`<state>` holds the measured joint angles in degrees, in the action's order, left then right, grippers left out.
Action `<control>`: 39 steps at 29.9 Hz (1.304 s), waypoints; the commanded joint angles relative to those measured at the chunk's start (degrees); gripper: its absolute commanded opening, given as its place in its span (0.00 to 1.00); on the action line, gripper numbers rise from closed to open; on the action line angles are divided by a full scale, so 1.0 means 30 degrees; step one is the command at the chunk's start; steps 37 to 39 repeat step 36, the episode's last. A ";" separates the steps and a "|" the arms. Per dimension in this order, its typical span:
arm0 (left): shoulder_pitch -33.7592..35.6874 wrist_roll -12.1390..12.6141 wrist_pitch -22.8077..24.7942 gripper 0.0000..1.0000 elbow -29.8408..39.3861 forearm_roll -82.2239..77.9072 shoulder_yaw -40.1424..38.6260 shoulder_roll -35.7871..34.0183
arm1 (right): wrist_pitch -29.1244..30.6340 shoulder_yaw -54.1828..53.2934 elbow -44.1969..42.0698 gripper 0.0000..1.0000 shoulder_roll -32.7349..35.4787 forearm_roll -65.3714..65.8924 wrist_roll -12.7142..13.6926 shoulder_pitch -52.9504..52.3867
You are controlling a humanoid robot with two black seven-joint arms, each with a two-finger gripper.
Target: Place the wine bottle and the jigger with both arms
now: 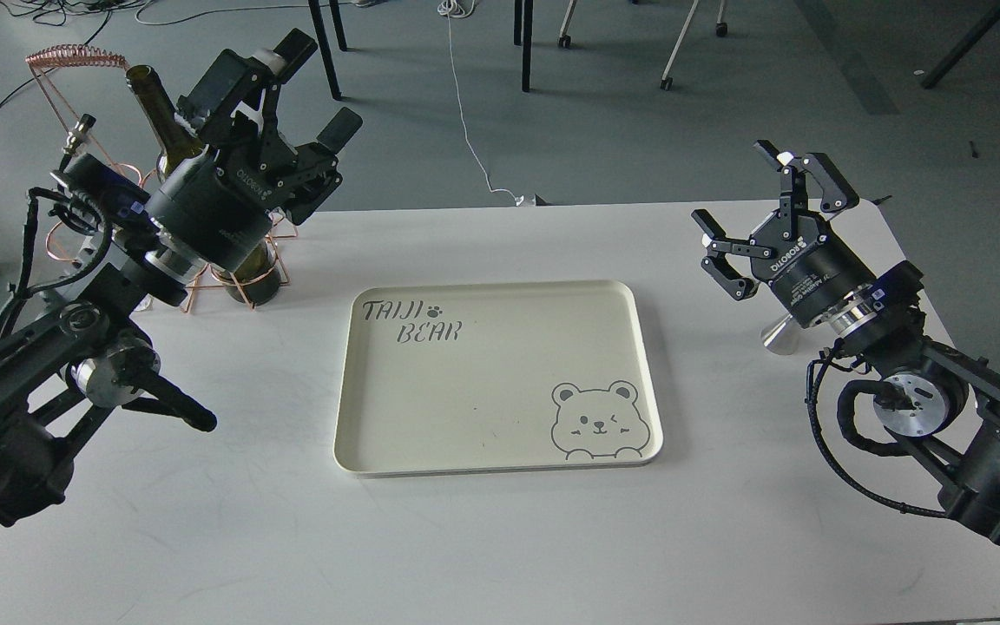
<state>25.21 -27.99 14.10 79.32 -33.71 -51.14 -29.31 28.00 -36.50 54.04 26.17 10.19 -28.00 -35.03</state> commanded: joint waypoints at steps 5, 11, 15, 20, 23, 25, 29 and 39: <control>-0.3801 0.0742 0.0982 0.98 -0.0218 0.0719 -0.3836 0.1860 | 0.0000 -0.0897 0.0209 0.99 -0.0023 -0.0173 0.0001 -0.0365; -0.4712 0.1244 0.1541 0.98 -0.0803 0.0806 -0.5540 0.2709 | 0.0000 -0.1192 0.0210 0.99 0.0006 -0.0173 0.0001 -0.0365; -0.5121 0.1273 0.1570 0.98 -0.0863 0.0865 -0.5833 0.3120 | 0.0000 -0.1163 0.0269 0.99 -0.0023 -0.0203 0.0001 -0.0219; -0.5443 0.1040 0.1570 0.98 -0.0892 0.1156 -0.6098 0.3530 | 0.0000 -0.1104 0.0269 0.99 -0.0052 -0.0203 0.0001 0.0015; -0.5854 0.1126 0.1746 0.98 -0.0863 0.1685 -0.6069 0.3589 | 0.0000 -0.1046 0.0269 0.99 -0.0052 -0.0203 0.0001 0.0191; -0.5884 0.1214 0.1804 0.98 -0.0863 0.1744 -0.6127 0.3560 | 0.0000 -0.0899 0.0269 0.99 -0.0052 -0.0203 0.0001 0.0250; -0.5913 0.1361 0.1863 0.98 -0.1009 0.1744 -0.6478 0.3356 | 0.0000 -0.0928 0.0269 0.99 -0.0110 -0.0203 0.0001 0.0309; -0.5971 0.2268 0.2595 0.98 -0.1009 0.1744 -0.6567 0.2974 | 0.0000 -0.0987 0.0269 0.99 -0.0345 -0.0203 0.0001 0.0250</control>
